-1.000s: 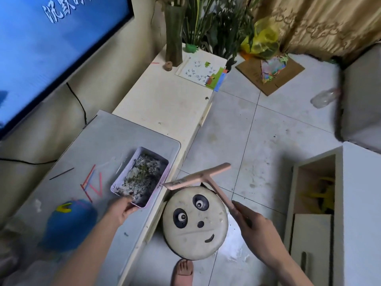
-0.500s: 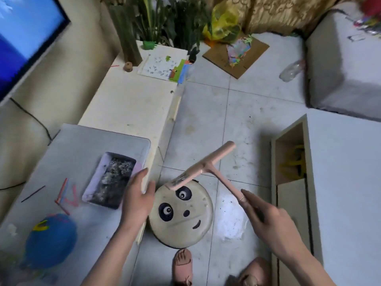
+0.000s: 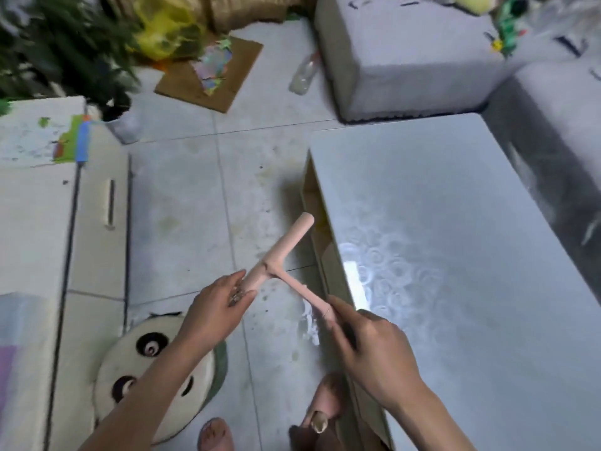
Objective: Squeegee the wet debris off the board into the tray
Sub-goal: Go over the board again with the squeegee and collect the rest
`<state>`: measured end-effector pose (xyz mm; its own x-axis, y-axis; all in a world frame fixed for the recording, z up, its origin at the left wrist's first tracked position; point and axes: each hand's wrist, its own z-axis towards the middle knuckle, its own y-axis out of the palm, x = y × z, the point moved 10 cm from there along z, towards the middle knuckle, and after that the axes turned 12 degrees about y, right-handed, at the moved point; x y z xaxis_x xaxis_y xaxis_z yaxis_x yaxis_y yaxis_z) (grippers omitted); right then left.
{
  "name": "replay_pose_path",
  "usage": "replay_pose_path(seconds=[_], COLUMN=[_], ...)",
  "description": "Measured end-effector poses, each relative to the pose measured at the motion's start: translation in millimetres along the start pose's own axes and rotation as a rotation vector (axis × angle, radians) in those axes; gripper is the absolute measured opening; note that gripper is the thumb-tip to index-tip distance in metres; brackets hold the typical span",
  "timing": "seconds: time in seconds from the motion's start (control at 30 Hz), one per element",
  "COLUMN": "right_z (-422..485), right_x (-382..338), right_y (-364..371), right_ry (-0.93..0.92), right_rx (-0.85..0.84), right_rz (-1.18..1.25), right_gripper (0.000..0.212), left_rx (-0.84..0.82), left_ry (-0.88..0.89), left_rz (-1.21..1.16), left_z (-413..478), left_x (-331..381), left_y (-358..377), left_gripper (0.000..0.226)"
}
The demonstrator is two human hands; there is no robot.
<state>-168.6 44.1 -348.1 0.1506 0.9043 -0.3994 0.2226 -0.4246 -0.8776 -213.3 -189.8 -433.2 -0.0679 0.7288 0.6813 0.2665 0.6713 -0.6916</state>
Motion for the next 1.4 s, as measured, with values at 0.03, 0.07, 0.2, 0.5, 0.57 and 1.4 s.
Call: replay_pose_path(seconds=[0.03, 0.07, 0.2, 0.5, 0.57, 1.4], right_z=[5.6, 12.5, 36.1, 79.7, 86.5, 480.9], right_x=[16.1, 35.0, 90.8, 191.9, 205.6, 136.9], right_y=[-8.7, -17.7, -37.7, -52.8, -47.6, -5.6], right_ry=[0.003, 0.016, 0.065, 0.256, 0.282, 0.382], right_rx=[0.009, 0.005, -0.009, -0.025, -0.053, -0.214], right_rz=[0.001, -0.001, -0.021, 0.029, 0.039, 0.219], right_gripper=[0.040, 0.040, 0.041, 0.042, 0.046, 0.035], left_rx=[-0.024, -0.045, -0.097, -0.219, -0.271, -0.357], left_ry=[0.008, 0.014, 0.009, 0.037, 0.042, 0.160], left_rz=[0.001, 0.001, -0.004, 0.072, 0.082, 0.371], left_z=[9.4, 21.3, 60.2, 154.2, 170.1, 573.3], left_x=[15.5, 31.6, 77.4, 142.3, 145.6, 71.6], left_y=[13.1, 27.8, 69.4, 150.0, 164.7, 126.7], left_gripper=[0.043, 0.040, 0.029, 0.025, 0.025, 0.044])
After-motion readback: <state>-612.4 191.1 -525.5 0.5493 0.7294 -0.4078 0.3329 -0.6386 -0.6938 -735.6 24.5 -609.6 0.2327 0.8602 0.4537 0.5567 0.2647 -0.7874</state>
